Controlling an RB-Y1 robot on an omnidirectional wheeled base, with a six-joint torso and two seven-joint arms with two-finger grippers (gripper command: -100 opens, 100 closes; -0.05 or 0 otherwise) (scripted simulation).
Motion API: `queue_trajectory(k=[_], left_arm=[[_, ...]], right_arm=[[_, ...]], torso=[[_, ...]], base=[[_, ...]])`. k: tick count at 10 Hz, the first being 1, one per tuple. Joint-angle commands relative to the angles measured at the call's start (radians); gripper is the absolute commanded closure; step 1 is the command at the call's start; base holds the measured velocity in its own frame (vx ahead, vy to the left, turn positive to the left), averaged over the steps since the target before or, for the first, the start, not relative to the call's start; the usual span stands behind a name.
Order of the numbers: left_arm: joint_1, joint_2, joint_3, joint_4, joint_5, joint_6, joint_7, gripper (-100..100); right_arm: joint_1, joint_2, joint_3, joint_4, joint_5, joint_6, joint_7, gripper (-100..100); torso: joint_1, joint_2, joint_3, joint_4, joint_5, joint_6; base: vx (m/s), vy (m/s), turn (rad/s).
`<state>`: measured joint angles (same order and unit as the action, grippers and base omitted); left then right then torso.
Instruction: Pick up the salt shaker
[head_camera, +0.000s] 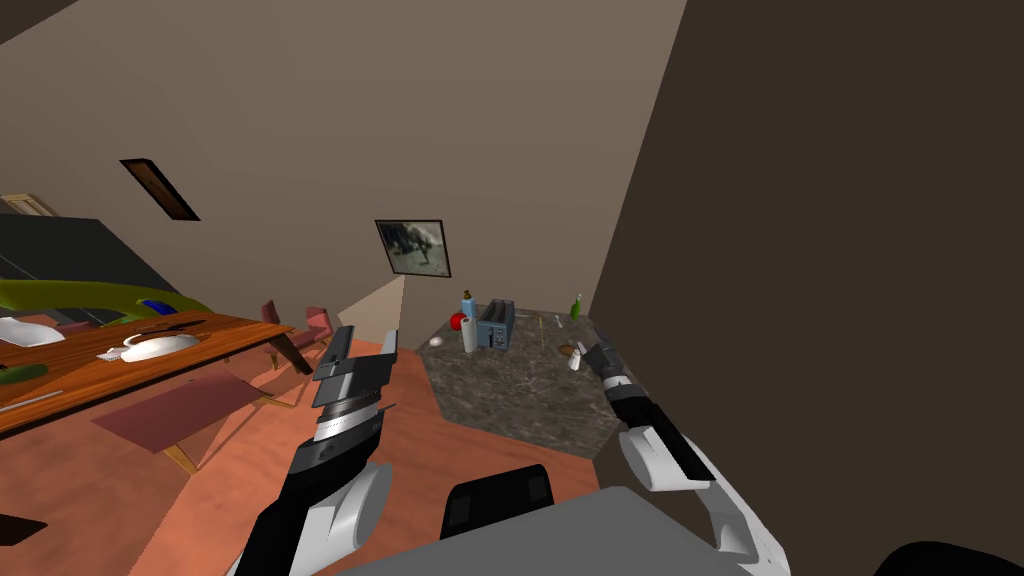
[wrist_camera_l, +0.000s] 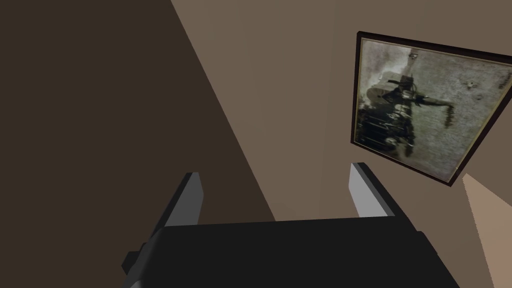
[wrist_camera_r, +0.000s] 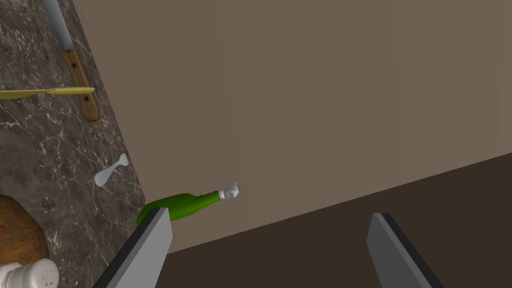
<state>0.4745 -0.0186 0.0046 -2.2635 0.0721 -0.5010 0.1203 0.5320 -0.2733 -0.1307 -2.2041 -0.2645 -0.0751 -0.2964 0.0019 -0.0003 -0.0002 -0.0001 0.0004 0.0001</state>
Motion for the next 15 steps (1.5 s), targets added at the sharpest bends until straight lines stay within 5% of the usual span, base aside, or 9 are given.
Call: queue_trajectory(k=[1, 4, 9, 15], left_arm=[[0.0, 0.0, 0.0, 0.0, 0.0, 0.0, 0.0, 0], [0.0, 0.0, 0.0, 0.0, 0.0, 0.0, 0.0, 0], [0.0, 0.0, 0.0, 0.0, 0.0, 0.0, 0.0, 0], [0.0, 0.0, 0.0, 0.0, 0.0, 0.0, 0.0, 0]], right_arm=[[-0.015, -0.019, -0.009, 0.019, -0.019, 0.049, -0.041, -100], [-0.03, -0.084, -0.029, 0.068, -0.091, 0.131, -0.129, -100], [-0.038, -0.119, -0.04, 0.095, -0.128, 0.231, -0.21, -100], [-0.069, -0.226, -0.072, 0.178, -0.248, 0.415, -0.388, -100]], torso=[[0.0, 0.0, 0.0, 0.0, 0.0, 0.0], [-0.001, 0.0, 0.0, 0.0, 0.0, 0.0], [-0.001, 0.0, 0.0, 0.0, 0.0, 0.0], [0.0, 0.0, 0.0, 0.0, 0.0, 0.0]], base=[[-0.002, 0.028, -0.015], [0.006, 0.027, -0.013], [0.003, 0.016, -0.006], [0.008, 0.027, -0.006]])
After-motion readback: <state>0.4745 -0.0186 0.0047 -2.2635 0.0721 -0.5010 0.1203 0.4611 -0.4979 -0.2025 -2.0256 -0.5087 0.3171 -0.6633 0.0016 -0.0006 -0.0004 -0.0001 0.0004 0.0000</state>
